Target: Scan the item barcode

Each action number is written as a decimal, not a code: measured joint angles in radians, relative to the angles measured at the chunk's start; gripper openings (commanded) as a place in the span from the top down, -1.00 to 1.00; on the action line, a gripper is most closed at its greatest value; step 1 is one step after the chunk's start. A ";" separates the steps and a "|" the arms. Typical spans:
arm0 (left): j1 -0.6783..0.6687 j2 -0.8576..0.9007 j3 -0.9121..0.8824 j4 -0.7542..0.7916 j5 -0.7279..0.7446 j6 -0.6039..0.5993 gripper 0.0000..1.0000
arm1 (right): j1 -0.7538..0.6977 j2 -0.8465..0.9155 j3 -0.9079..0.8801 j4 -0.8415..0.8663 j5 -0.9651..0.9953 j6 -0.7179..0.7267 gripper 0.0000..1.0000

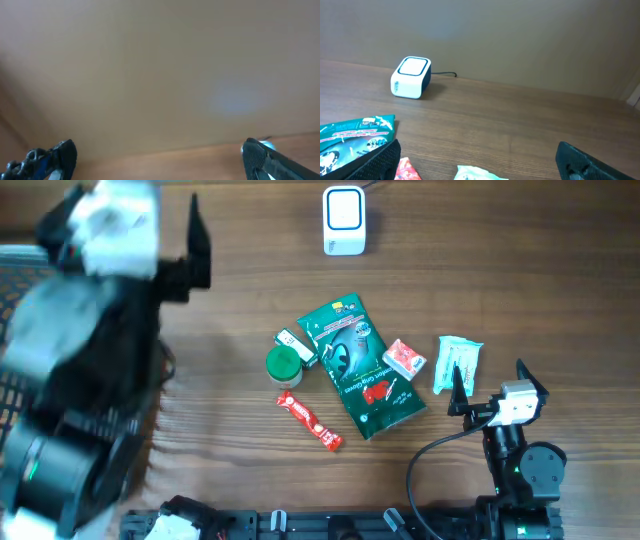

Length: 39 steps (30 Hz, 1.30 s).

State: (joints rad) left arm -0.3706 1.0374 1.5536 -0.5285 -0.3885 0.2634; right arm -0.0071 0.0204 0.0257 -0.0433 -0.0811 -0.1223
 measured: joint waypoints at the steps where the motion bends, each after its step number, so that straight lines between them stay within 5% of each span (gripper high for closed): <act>1: 0.005 -0.062 -0.035 0.000 0.065 -0.007 -1.00 | 0.000 0.000 0.000 0.000 0.000 0.000 -0.99; 5: 0.057 -0.249 -0.175 0.055 0.277 -0.019 -1.00 | 0.000 0.000 0.000 0.000 0.000 0.000 -1.00; 12: 0.242 -0.647 -0.306 0.052 0.441 -0.023 -1.00 | 0.000 0.000 0.000 0.000 0.000 0.000 -0.99; 20: 0.250 -0.986 -0.381 0.049 0.496 -0.023 -1.00 | 0.000 0.000 0.000 0.000 0.000 0.000 -0.99; 28: 0.299 -1.005 -0.386 -0.042 0.496 -0.023 -1.00 | 0.000 0.000 0.000 0.000 0.000 0.000 -0.99; 32: 0.299 -1.005 -0.388 0.048 0.496 -0.023 -1.00 | 0.000 0.000 0.000 0.000 0.000 0.017 -0.99; 39: 0.299 -1.005 -0.411 -0.106 0.446 -0.023 -1.00 | 0.000 0.035 0.000 0.000 -0.008 0.450 -0.99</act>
State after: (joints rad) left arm -0.0715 0.0322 1.1423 -0.6350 0.0578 0.2401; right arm -0.0074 0.0555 0.0254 -0.0433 -0.0891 0.3279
